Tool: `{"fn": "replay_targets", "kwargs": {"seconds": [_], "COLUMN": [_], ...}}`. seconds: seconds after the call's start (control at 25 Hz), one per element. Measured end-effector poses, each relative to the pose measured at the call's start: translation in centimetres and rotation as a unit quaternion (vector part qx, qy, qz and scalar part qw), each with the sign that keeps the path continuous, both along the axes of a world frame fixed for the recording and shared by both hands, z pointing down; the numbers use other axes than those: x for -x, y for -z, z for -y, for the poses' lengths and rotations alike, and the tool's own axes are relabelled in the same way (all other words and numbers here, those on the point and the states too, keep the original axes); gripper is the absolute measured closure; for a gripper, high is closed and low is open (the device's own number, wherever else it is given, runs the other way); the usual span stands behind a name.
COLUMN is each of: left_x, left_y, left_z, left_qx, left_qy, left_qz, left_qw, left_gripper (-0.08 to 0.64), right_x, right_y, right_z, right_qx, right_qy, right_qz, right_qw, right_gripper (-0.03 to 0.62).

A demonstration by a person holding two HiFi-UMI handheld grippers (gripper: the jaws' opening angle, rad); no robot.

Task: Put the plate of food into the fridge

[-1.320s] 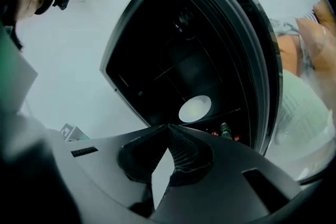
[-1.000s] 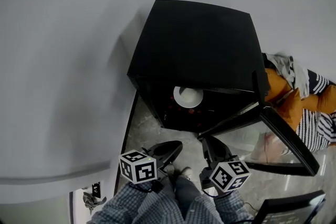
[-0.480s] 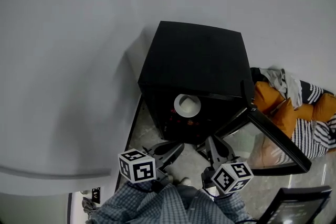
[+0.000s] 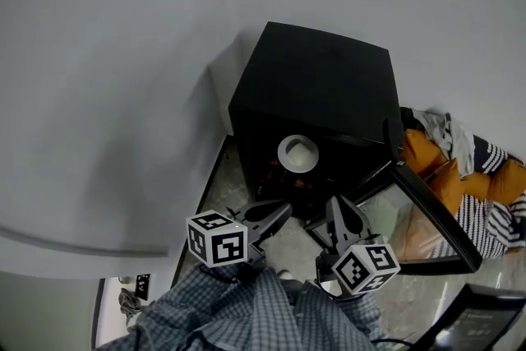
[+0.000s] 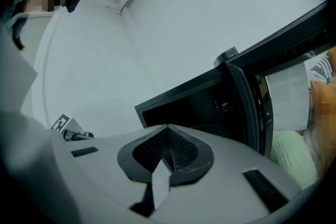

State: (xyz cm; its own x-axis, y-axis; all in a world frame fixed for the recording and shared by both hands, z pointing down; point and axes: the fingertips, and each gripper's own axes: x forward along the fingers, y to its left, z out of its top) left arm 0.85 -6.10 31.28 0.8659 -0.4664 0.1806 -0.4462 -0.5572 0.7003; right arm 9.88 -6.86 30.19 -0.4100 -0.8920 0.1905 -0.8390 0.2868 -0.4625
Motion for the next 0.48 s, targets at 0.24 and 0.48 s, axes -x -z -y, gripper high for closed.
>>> {"fn": "replay_targets", "kwargs": {"seconds": [0.24, 0.48], "left_x": [0.1, 0.4], "left_y": [0.4, -0.7], "left_z": [0.0, 0.2], "left_qx": [0.0, 0.019], "left_qy": [0.002, 0.012], "left_qz": [-0.019, -0.019], "left_qw": [0.9998, 0.9996], "left_gripper": [0.553, 0.553], "right_x": [0.2, 0.3], "right_y": [0.5, 0.2], "right_z": [-0.1, -0.4], "right_qx": [-0.008, 0.001], "right_qy": [0.005, 0.003], "right_qz": [-0.004, 0.0], "right_qw": [1.0, 1.0], "right_gripper": [0.586, 0.586]}}
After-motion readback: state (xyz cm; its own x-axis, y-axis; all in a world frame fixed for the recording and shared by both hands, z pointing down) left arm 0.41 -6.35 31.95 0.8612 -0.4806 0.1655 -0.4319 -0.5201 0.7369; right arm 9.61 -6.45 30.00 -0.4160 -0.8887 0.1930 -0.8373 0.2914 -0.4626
